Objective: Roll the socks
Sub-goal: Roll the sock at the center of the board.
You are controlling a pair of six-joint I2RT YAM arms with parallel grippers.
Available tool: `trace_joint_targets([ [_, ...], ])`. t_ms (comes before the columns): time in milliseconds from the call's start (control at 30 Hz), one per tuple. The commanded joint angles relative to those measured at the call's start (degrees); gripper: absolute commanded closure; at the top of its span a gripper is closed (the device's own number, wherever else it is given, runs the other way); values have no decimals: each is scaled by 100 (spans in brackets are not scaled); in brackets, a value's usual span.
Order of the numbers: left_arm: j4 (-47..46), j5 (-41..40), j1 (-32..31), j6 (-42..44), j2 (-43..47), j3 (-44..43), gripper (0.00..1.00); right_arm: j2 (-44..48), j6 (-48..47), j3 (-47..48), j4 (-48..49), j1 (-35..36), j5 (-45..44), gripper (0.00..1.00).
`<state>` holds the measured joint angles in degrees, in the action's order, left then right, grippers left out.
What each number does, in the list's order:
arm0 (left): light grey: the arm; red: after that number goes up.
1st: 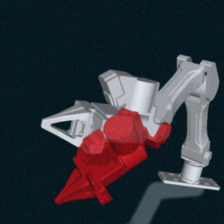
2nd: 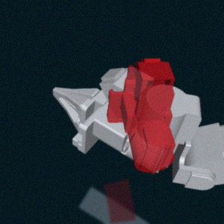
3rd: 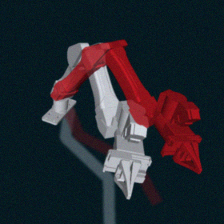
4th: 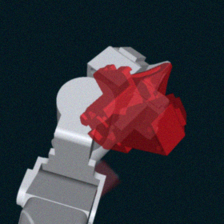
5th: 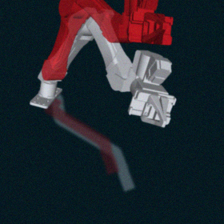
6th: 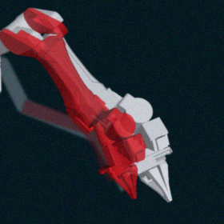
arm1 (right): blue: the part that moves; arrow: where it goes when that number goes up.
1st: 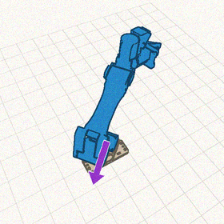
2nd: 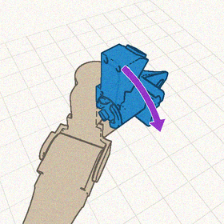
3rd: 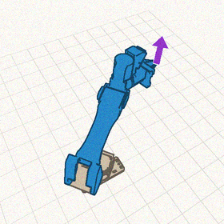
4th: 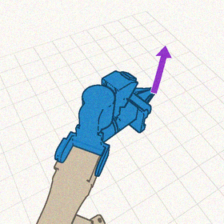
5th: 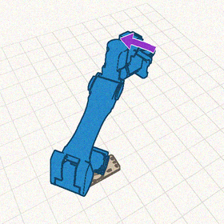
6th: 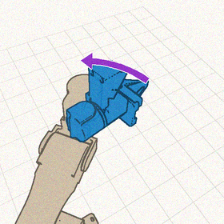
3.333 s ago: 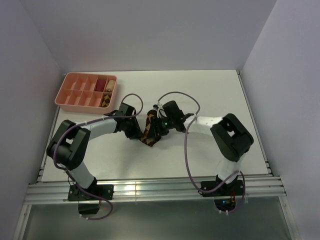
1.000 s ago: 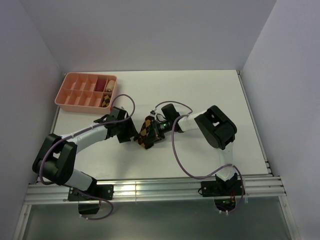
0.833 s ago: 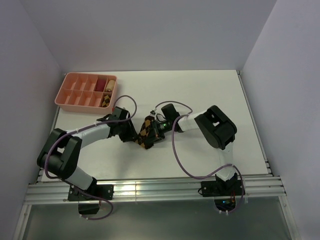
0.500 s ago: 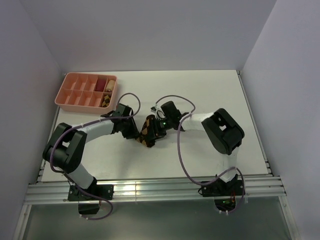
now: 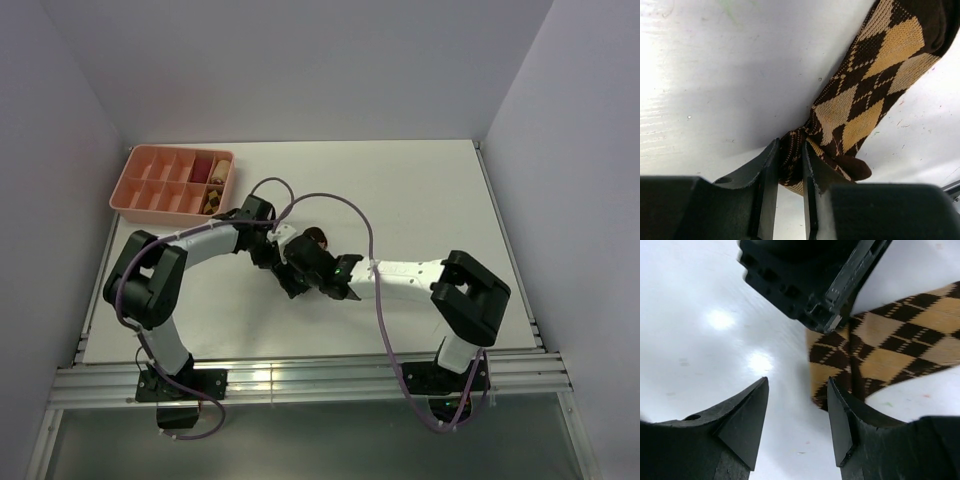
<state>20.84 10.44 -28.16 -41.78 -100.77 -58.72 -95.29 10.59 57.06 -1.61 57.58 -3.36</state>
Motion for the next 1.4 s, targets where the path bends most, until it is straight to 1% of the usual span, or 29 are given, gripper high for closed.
trace_joint_targets([
  [0,394,-314,-31,407,-294,-113,73,-200,-610,174,-94,270,-1404,43],
  [67,438,-314,-31,477,-320,-210,73,-297,-690,192,-59,350,-1746,43],
  [167,491,-314,-31,574,-364,-272,73,-420,-760,148,29,420,-1993,43],
  [233,509,-279,-40,618,-382,-324,73,-543,-839,130,55,429,-2029,44],
  [433,561,-165,-40,715,-417,-421,72,-956,-875,139,64,429,-1853,53],
  [533,579,-138,-40,750,-391,-517,71,-1080,-866,86,108,429,-1748,64],
  [567,605,-121,-40,794,-382,-570,71,-1080,-857,78,117,429,-1678,76],
  [633,614,-103,-40,820,-364,-632,69,-992,-805,42,134,429,-1337,87],
  [667,614,-86,-31,847,-356,-676,66,-914,-787,68,117,412,-1204,95],
  [700,605,-103,-31,856,-329,-702,64,-887,-752,86,91,394,-1081,99],
  [733,614,-121,-31,856,-312,-728,62,-860,-656,112,21,377,-949,100],
  [800,562,-164,-23,829,-250,-773,56,-825,-532,218,-76,220,-352,100],
  [833,527,-173,-14,803,-146,-773,51,-825,-375,244,-146,140,-80,100],
  [867,509,-182,21,716,-84,-764,48,-834,-286,262,-164,52,444,100],
  [900,483,-226,39,654,-5,-746,45,-860,-190,288,-182,-44,737,100],
  [933,413,-244,65,584,161,-720,40,-878,11,288,-191,-254,1018,100],
  [967,369,-270,135,409,267,-633,38,-947,118,297,-191,-378,1674,100],
  [1033,228,-357,223,206,601,-501,35,-1053,450,271,-86,-763,2257,100],
  [1100,192,-472,372,-145,943,-281,34,-1229,776,227,2,-1002,3012,100],
  [1133,218,-664,416,-355,1041,-133,32,-1290,874,218,98,-1195,3286,100],
  [1167,210,-735,495,-435,1155,-53,32,-1439,962,244,117,-1284,3489,100],
  [1200,192,-771,531,-506,1365,35,31,-1527,1128,279,143,-1363,3900,100],
  [1267,122,-780,584,-656,1551,299,31,-1781,1322,349,143,-1556,4280,100],
  [1300,96,-736,584,-691,1700,387,31,-1870,1497,376,143,-1618,4612,100],
  [1333,61,-606,584,-761,1745,570,31,-1949,1577,402,143,-1662,4755,100],
  [1367,-18,-543,584,-796,1823,676,31,-2063,1673,403,326,-1750,4913,100],
])
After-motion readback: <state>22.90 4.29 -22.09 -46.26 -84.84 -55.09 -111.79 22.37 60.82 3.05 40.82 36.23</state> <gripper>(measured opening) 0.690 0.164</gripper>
